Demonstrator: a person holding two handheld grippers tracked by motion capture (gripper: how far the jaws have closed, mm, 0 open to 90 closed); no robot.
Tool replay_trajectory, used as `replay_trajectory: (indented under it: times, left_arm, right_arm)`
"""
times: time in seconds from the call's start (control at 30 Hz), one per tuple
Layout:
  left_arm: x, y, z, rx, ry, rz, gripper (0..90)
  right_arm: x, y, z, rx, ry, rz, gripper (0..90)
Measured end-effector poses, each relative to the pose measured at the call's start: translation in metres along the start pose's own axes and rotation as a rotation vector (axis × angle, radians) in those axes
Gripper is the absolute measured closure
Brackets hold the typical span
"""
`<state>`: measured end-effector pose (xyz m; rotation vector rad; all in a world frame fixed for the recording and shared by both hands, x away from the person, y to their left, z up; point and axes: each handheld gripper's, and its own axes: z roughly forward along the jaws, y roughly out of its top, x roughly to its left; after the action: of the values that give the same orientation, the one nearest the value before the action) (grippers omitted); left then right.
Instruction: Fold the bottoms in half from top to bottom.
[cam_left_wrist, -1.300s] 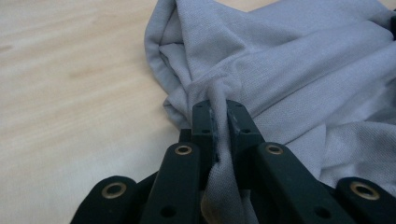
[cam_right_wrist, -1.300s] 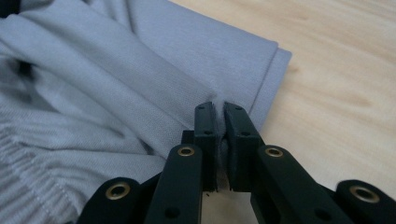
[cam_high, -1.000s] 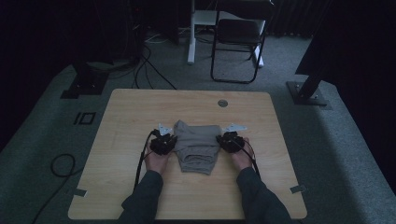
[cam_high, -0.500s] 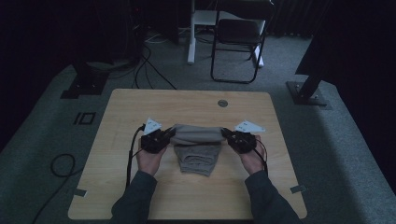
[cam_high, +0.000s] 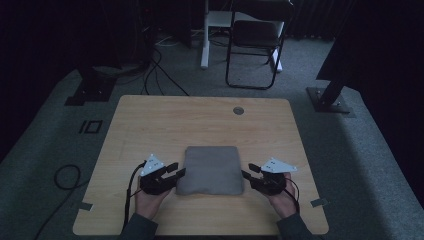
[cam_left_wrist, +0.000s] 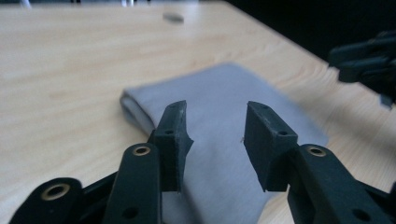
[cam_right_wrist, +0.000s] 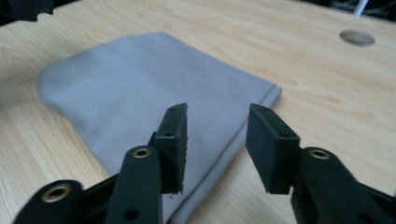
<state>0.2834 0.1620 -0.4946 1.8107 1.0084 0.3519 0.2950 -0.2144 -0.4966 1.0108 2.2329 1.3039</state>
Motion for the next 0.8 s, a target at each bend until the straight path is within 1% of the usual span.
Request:
replay_trajectory:
  times: [0.03,0.07,0.1,0.17,0.2,0.3,0.33,0.4,0.5,0.57,0.7,0.73,0.8]
  left_arm:
    - [0.0,-0.002,0.005,0.013,-0.001,0.001,57.6]
    - [-0.001,-0.004,0.012,0.041,0.01,0.005,56.5]
    - [-0.002,-0.006,0.017,0.059,0.024,0.006,54.9]
    - [-0.004,-0.012,0.029,0.088,0.03,0.015,53.8]
    - [-0.005,-0.015,0.034,0.107,0.046,0.02,52.9]
    - [-0.009,-0.023,0.048,0.141,0.068,0.035,52.3]
    - [-0.009,-0.024,0.051,0.156,0.077,0.041,52.3]
    - [-0.009,-0.026,0.056,0.162,0.076,0.034,53.0]
    - [-0.009,-0.026,0.057,0.158,0.085,0.024,53.5]
    - [-0.009,-0.028,0.058,0.157,0.084,0.016,53.6]
    - [-0.008,-0.03,0.059,0.161,0.096,0.005,53.9]
    - [-0.006,-0.031,0.06,0.173,0.103,0.005,53.9]
    - [-0.005,-0.031,0.061,0.173,0.11,0.005,54.0]
  right_arm:
    - [0.001,-0.001,0.001,0.007,-0.002,0.005,57.6]
    - [0.001,-0.003,0.004,0.015,-0.002,0.007,57.0]
    - [0.003,-0.006,0.008,0.029,0.002,0.012,56.4]
    - [0.006,-0.009,0.017,0.058,0.005,0.016,55.0]
    - [0.008,-0.011,0.022,0.075,0.004,0.013,54.9]
    - [0.013,-0.014,0.038,0.114,0.004,-0.002,54.7]
    - [0.014,-0.014,0.043,0.119,0.004,-0.007,54.8]
    - [0.015,-0.012,0.052,0.137,0.005,-0.012,56.0]
    - [0.014,-0.01,0.067,0.181,-0.012,-0.019,57.0]
    - [0.013,-0.009,0.074,0.196,-0.013,-0.02,57.3]
    - [0.012,-0.009,0.08,0.204,-0.026,-0.025,58.0]
    - [0.011,-0.009,0.082,0.203,-0.029,-0.021,58.3]
    - [0.008,-0.008,0.086,0.202,-0.03,-0.007,58.6]
